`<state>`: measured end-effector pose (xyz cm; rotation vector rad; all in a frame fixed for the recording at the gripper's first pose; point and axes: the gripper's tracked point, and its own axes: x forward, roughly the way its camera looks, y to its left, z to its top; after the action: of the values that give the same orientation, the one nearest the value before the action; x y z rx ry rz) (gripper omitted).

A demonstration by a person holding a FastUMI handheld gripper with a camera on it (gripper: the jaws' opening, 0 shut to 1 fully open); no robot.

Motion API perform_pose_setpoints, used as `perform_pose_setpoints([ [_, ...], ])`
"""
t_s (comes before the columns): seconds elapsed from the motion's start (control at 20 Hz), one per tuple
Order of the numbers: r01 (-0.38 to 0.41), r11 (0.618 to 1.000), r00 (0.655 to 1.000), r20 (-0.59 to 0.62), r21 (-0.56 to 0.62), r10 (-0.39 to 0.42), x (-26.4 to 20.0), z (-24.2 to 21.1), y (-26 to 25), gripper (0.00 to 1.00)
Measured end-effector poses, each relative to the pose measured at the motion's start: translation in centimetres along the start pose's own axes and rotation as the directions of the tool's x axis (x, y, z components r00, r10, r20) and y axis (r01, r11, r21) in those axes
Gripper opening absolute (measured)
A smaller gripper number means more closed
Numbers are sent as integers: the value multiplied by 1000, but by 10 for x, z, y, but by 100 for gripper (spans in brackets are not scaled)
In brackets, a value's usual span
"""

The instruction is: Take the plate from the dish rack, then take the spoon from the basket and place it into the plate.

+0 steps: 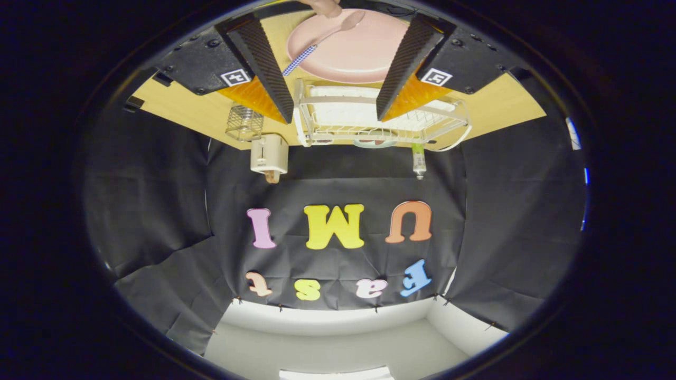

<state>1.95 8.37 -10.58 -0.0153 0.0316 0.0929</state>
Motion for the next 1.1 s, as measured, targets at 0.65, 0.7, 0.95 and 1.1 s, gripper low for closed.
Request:
perform_pose_setpoints([
  [0.65, 107, 993, 994, 14, -57, -106, -21, 96, -34, 100],
  [0.7, 113, 993, 993, 30, -45, -112, -26, 107, -36, 100],
  [0.95, 112, 994, 991, 72, -7, -111, -41, 138, -41, 100],
  [1.1, 108, 994, 992, 64, -4, -107, -44, 138, -41, 100],
])
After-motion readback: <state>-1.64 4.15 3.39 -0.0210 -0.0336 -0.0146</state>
